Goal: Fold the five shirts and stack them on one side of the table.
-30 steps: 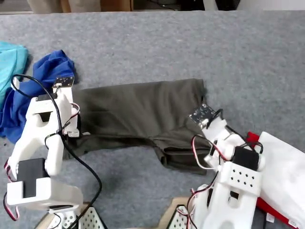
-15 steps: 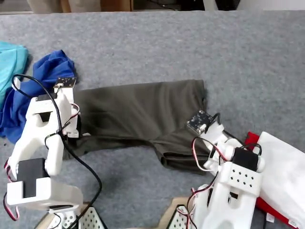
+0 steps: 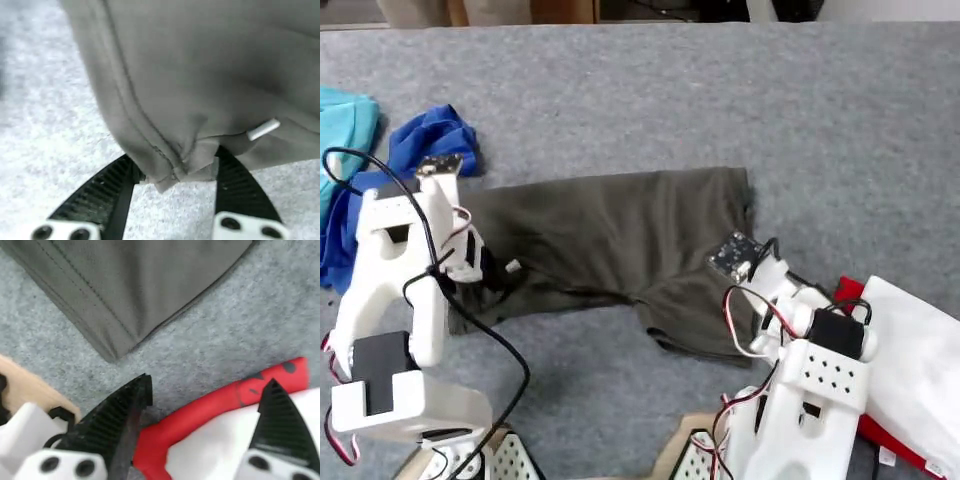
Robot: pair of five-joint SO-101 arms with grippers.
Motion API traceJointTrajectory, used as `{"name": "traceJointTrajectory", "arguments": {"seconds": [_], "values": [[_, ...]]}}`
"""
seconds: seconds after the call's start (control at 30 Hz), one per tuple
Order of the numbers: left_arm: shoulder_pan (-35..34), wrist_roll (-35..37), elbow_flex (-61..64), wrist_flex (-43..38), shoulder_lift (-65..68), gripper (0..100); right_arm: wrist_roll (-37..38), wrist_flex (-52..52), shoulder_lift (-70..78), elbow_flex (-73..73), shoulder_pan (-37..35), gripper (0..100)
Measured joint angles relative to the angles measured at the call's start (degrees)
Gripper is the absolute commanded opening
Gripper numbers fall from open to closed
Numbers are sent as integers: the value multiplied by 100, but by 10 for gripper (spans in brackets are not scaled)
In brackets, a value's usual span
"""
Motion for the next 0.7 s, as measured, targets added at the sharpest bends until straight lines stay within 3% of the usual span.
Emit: {"name": "traceJointTrajectory", "arguments": {"seconds": [0.3, 0.43, 0.53, 0.63, 0.7], "values": [[-316, -18, -1635, 1582, 0, 240, -273, -158, 0, -686, 0, 288], [-642, -369, -2558, 2154, 0, 240, -299, -176, 0, -914, 0, 285], [-738, -369, -3059, 2259, 18, 233, -492, -273, 0, -1055, -264, 190], [-448, 229, -3191, 2154, 167, 109, -738, -659, 220, -1090, -835, 10], [-79, 782, -3191, 1864, 299, 9, -844, -976, 659, -1090, -1336, 24]]}}
